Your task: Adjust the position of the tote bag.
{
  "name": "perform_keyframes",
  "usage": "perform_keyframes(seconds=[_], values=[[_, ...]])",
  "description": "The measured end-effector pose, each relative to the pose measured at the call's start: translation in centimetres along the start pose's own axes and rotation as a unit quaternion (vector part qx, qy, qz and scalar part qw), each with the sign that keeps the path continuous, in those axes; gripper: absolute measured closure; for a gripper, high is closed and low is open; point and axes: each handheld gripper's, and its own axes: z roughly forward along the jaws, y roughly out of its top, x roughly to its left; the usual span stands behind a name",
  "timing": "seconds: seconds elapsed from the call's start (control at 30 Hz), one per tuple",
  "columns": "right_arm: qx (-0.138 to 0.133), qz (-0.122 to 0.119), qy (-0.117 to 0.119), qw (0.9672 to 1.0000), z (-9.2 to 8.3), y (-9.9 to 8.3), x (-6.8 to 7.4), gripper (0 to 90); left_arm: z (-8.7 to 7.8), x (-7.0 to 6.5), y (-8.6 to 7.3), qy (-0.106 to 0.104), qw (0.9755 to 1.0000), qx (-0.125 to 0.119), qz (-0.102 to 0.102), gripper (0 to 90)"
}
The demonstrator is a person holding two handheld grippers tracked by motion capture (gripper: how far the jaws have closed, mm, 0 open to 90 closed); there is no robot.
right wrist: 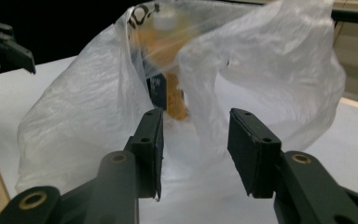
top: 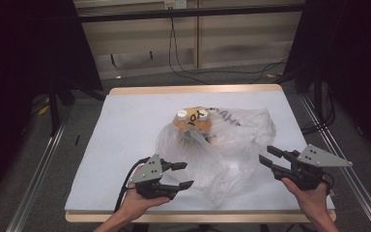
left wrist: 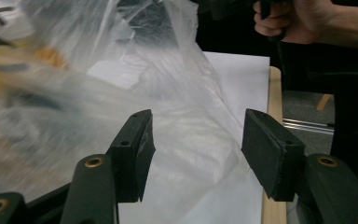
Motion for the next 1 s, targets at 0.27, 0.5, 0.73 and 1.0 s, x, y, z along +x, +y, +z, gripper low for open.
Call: perform_keyframes(seconds=[0.27,0.5,0.73,1.0], values=[[-0.015,-0.001,0.002,0.9999,0.9,1.3,-0.2,54.4,3.3,-0.4,1.8,-0.034,0.9991,0.011,0.023,46.4],[-0.01,0.01,0.003,0.9999,1.7,1.3,-0.9,53.3,5.7,-0.2,2.9,-0.05,0.9982,0.015,0.031,56.3],[0.027,0.01,0.002,0.9996,2.3,-0.7,-1.1,56.2,8.0,0.2,1.6,-0.058,0.9966,0.048,0.033,65.5],[0.055,0.01,0.021,0.9982,2.9,-2.1,-0.8,75.1,9.2,1.2,-1.8,-0.026,0.992,0.122,0.016,60.7]])
